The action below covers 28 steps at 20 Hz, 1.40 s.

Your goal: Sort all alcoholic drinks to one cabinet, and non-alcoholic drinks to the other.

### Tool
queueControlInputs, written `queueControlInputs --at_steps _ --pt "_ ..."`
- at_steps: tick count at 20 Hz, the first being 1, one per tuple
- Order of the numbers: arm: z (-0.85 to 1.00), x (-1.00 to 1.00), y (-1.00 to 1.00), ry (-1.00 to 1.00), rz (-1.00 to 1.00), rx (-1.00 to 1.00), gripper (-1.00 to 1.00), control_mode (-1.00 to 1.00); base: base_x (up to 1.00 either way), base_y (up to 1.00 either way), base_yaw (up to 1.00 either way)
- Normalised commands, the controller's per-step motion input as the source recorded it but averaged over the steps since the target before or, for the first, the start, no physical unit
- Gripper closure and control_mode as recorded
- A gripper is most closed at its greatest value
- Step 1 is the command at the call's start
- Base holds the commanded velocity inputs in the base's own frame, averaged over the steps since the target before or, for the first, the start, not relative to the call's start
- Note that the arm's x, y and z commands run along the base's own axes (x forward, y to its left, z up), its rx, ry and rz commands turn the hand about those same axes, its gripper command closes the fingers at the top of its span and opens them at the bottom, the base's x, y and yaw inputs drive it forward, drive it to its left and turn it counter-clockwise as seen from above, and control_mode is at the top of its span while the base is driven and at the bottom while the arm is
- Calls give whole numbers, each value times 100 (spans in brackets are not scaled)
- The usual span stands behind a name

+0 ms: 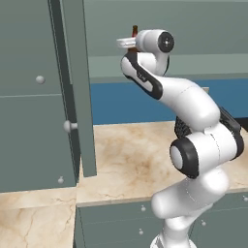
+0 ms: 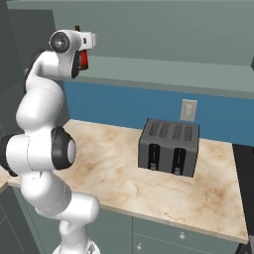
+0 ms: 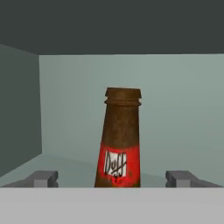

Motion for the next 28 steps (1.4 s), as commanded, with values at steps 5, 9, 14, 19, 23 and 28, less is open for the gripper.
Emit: queueControlInputs --at_steps 5,9,14,19,23,28 --pt "4 -55 0 0 0 0 -100 -100 0 0 0" --pt "18 -70 -5 0 -1 0 -100 -100 0 0 0" --pt "23 -94 -17 0 0 0 -100 -100 0 0 0" --pt "21 -100 -23 0 0 0 -100 -100 0 0 0" --pt "3 -100 -22 4 -1 0 -100 -100 0 0 0" --pt "0 -100 -17 14 -2 0 -100 -100 0 0 0"
